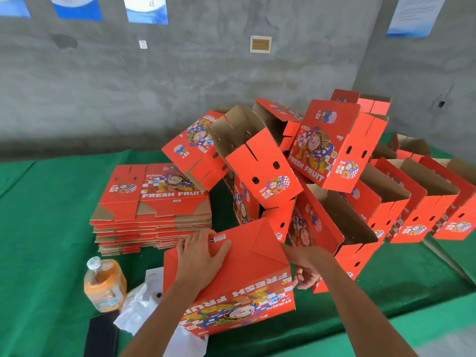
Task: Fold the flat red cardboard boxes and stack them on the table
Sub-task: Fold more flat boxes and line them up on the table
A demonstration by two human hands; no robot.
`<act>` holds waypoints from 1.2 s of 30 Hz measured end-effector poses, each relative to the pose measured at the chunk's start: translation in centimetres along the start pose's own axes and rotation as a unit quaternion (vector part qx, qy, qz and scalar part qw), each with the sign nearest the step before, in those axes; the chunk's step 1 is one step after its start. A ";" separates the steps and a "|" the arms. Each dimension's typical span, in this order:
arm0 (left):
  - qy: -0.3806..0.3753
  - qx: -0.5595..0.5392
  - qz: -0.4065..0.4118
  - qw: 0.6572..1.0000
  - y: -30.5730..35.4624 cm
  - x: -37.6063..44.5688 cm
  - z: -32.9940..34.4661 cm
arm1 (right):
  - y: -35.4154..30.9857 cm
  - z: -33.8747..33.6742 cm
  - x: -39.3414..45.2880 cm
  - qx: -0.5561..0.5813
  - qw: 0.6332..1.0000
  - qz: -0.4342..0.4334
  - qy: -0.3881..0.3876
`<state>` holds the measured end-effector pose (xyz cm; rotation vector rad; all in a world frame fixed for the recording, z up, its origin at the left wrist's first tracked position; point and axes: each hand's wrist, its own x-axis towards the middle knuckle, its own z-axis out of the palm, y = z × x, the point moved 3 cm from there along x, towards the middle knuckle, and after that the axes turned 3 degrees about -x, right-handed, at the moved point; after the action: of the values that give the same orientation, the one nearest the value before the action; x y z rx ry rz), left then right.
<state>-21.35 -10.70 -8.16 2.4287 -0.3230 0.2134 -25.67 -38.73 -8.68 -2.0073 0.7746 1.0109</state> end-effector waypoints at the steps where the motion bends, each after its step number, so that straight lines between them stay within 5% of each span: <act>1: 0.012 -0.015 -0.011 1.000 -0.7 -0.3 -0.7 | -1.2 0.0 -0.5 -0.017 1.000 -0.001 -0.002; 4: 0.054 -0.065 -0.047 0.995 -2.3 -1.2 -2.9 | -4.8 0.5 -2.3 -0.056 0.997 -0.044 0.008; 10: 0.094 -0.121 -0.116 0.981 -3.0 -3.0 -8.8 | -12.6 5.6 -5.9 -0.097 0.954 -0.273 0.074; 14: -0.016 -0.374 -0.092 0.923 -2.9 -3.5 -11.9 | -15.7 8.2 -8.9 -0.143 0.892 -0.395 0.168; 18: -0.121 -0.463 -0.057 0.876 -2.9 -3.4 -14.2 | -18.3 10.5 -13.2 -0.221 0.793 -0.504 0.260; 25: 0.168 -0.561 -0.116 0.802 -3.6 -2.1 -14.4 | -18.8 16.9 -17.2 -0.310 0.624 -0.581 0.421; 27: 0.210 -0.547 -0.121 0.802 -3.5 -2.0 -13.7 | -18.9 17.4 -16.6 -0.295 0.630 -0.570 0.438; 32: 0.195 -0.581 -0.177 0.770 -2.8 -2.0 -9.7 | -18.3 18.7 -13.4 -0.289 0.727 -0.460 0.420; 35: 0.137 -0.618 -0.191 0.751 -2.1 -2.3 -6.5 | -17.3 18.1 -13.4 -0.238 0.711 -0.374 0.545; 36: 0.122 -0.632 -0.195 0.740 -2.0 -2.6 -5.8 | -16.8 18.4 -12.5 -0.255 0.726 -0.366 0.523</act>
<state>-23.64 -4.99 -5.55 1.0283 0.1651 0.0633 -26.26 -12.31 0.12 -2.9754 0.0831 -0.5530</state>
